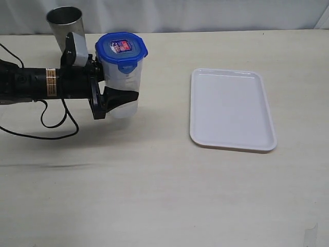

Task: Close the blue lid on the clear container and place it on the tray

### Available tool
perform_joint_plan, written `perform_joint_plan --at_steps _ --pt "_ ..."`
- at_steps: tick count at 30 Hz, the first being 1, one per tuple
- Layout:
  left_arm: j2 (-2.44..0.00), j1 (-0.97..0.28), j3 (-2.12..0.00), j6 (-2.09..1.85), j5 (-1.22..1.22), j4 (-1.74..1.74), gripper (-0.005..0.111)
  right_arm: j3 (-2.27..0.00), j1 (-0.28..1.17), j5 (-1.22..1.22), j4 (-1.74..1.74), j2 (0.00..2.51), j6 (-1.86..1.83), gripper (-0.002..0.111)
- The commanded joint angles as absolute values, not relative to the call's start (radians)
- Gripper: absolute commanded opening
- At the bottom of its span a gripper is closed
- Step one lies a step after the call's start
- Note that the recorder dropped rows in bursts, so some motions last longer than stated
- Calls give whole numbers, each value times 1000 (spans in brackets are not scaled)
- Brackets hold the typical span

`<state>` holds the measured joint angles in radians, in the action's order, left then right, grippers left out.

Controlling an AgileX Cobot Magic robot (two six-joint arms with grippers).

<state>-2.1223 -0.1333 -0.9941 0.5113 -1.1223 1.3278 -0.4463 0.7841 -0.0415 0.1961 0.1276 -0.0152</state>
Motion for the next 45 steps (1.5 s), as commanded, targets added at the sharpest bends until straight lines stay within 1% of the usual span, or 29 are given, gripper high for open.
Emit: perform_joint_plan --at_steps 1,5,9,12,16,19,22,28,30,31,34,45 --pt "-2104 -135 -1002 513 -1164 1300 0 -371 665 -79 191 121 -10 4" --pt "-2104 -135 -1002 521 -1164 1308 0 -303 513 -76 186 121 -10 4" --pt "-2104 -135 -1002 525 -1164 1332 0 -232 340 -76 64 102 -10 4" --pt "-2104 -135 -1002 527 -1164 1342 0 -186 236 -76 8 68 -10 4" --pt "-2104 -135 -1002 527 -1166 1342 0 -128 134 -76 8 10 -10 4" --pt "-2104 -135 -1002 527 -1175 1342 0 -86 83 -76 8 0 -10 4" --pt "-2104 -135 -1002 527 -1196 1342 0 -62 56 -71 8 0 -10 4" --pt "-2104 -135 -1002 527 -1198 1342 0 0 54 -77 8 0 -10 4" --pt "-2104 -135 -1002 527 -1198 1342 0 0 54 -72 8 0 -10 4" --pt "-2104 -135 -1002 527 -1198 1342 0 0 54 -15 8 0 -10 4" --pt "-2104 -135 -1002 527 -1198 1342 0 0 54 48 8 0 -10 4" --pt "-2104 -135 -1002 527 -1198 1342 0 0 54 55 8 0 -10 4"
